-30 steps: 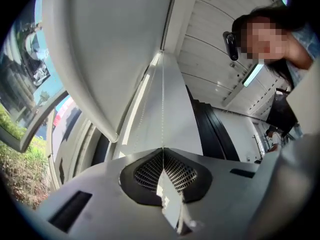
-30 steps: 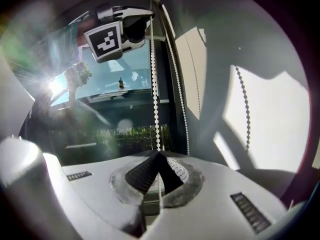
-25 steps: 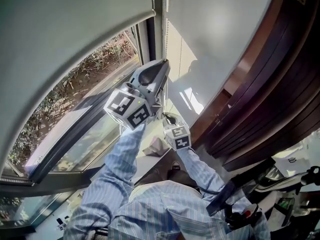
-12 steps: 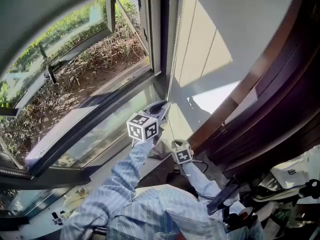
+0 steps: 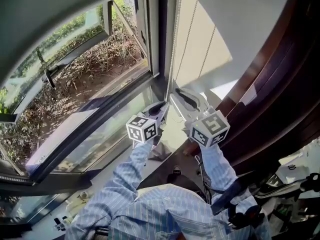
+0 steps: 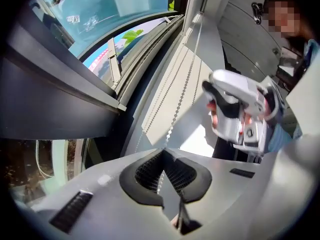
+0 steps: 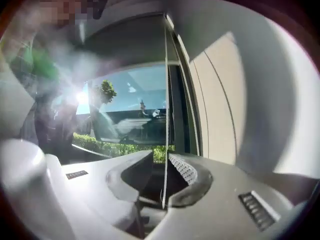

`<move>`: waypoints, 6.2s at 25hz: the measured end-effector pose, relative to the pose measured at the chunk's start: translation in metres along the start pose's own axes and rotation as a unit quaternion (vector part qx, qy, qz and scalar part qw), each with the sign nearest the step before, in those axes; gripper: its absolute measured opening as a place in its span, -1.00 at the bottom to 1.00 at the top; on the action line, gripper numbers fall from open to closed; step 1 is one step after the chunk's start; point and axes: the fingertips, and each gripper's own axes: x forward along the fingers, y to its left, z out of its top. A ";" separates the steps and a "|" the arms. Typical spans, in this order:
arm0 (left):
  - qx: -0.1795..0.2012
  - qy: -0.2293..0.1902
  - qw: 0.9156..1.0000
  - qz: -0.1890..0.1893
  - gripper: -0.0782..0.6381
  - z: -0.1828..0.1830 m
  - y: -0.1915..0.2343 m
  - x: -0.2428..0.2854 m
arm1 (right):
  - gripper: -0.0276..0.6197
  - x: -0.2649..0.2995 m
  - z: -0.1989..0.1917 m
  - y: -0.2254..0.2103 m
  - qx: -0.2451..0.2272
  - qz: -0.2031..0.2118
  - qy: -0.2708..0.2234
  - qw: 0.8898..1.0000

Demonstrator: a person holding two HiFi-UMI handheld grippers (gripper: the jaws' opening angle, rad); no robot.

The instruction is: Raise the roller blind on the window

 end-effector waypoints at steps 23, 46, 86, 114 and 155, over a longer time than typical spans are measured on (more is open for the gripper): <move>-0.051 0.009 0.999 -0.001 -0.77 -0.041 -0.001 -0.012 | -0.90 0.028 0.058 -0.018 0.061 0.010 -0.128 0.990; 0.112 -0.060 0.991 -0.039 -0.55 0.045 -0.060 -0.065 | -0.90 0.015 -0.203 -0.002 0.151 -0.057 0.114 0.980; 0.017 -0.094 0.993 -0.062 -0.75 0.064 -0.022 -0.012 | -0.90 -0.039 -0.411 0.058 0.182 -0.046 0.378 0.907; -0.001 -0.082 0.994 -0.078 -0.75 0.026 -0.040 -0.025 | -0.87 0.017 0.148 0.002 0.016 0.088 -0.111 0.990; -0.010 0.067 0.998 0.015 -0.74 -0.132 -0.008 -0.117 | -0.89 0.014 -0.294 0.040 0.095 -0.093 0.257 0.957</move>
